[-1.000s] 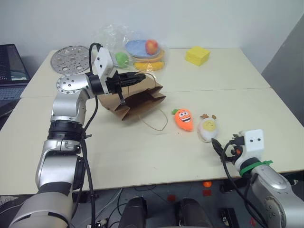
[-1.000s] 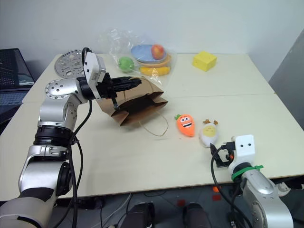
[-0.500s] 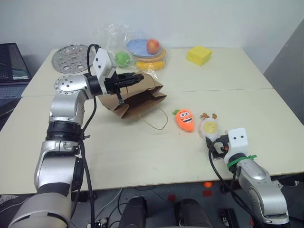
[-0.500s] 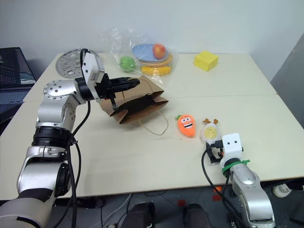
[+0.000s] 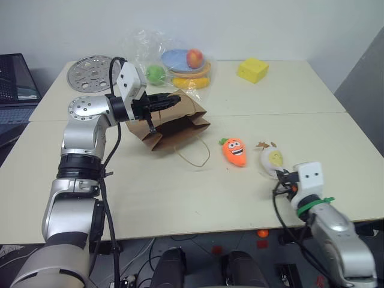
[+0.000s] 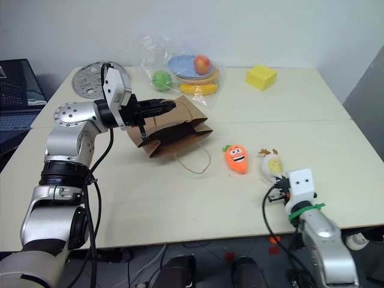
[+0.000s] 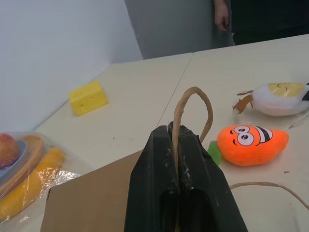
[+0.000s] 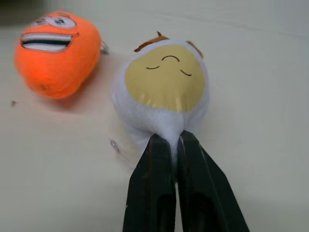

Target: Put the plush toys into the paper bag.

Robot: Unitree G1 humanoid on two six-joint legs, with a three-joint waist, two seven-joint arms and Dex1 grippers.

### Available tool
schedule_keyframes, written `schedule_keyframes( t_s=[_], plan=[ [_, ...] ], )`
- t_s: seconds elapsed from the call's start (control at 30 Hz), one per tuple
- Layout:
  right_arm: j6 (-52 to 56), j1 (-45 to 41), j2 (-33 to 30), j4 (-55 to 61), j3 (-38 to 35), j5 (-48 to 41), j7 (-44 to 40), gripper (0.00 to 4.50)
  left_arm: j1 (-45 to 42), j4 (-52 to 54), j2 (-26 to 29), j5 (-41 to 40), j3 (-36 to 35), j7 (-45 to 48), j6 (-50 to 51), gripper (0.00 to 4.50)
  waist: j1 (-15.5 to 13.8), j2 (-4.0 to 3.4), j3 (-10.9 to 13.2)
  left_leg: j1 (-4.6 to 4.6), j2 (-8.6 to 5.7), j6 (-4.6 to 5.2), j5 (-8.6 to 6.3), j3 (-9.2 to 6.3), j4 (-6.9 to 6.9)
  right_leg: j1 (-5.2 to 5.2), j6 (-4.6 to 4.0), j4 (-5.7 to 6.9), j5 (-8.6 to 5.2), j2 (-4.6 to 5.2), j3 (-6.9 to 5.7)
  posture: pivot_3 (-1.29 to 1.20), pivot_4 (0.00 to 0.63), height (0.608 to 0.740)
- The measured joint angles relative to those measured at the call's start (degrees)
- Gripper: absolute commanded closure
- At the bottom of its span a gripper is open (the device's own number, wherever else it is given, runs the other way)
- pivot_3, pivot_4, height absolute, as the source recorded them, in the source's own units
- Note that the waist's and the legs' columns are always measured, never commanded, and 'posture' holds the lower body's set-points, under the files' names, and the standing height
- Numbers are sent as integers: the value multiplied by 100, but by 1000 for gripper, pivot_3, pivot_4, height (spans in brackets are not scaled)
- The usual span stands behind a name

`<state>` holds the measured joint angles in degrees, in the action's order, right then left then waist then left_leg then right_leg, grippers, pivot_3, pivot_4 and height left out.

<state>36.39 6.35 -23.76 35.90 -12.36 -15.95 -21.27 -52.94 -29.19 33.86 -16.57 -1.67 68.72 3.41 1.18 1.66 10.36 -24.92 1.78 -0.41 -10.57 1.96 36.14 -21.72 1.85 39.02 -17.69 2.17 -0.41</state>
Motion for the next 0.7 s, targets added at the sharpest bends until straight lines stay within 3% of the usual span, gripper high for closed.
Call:
schedule_keyframes(
  t_s=[0.17, 0.3, 0.47, 0.57, 0.7],
  plan=[
    [916, -615, -908, 577, -367, -1334, -761, 4470, -71, -101, -7, -2, -1, 69, 32, 4500, 43, -1, 1, 5, 8, 0, 1, 0, 3, 1, -2, 4, 1, -5, 1, 0, 150, 740],
    [1633, -2187, -1122, 582, 323, -1678, -708, 4470, -321, -207, -94, -4, 12, 75, 50, 4500, 51, 0, 1, 9, 9, 4, 7, -6, 3, 0, -8, 3, 4, -6, -1, 0, 150, 740],
    [2248, -3300, -467, -376, 1325, -1365, 3, 4470, -364, -257, -229, -3, 16, 66, 56, 4500, 9, 0, 0, -13, -6, 4, 7, -5, 0, -13, -9, 5, 5, 4, -2, 0, 150, 740],
    [2098, -3538, -464, -831, 2001, -976, -9, 4470, -354, -189, -298, -12, 15, 45, 151, 4500, -44, 1, 0, -54, -9, 5, 6, -5, 3, -49, -7, -1, 5, 5, -4, 0, 150, 740],
    [1713, -4055, 46, -1742, 2496, -599, -26, 4470, -199, 192, -429, -38, 27, -1, 352, 4500, -57, 0, 0, -70, -5, 5, 7, -9, 9, -63, -7, 6, 6, 2, -9, 0, 150, 740]
  ],
)
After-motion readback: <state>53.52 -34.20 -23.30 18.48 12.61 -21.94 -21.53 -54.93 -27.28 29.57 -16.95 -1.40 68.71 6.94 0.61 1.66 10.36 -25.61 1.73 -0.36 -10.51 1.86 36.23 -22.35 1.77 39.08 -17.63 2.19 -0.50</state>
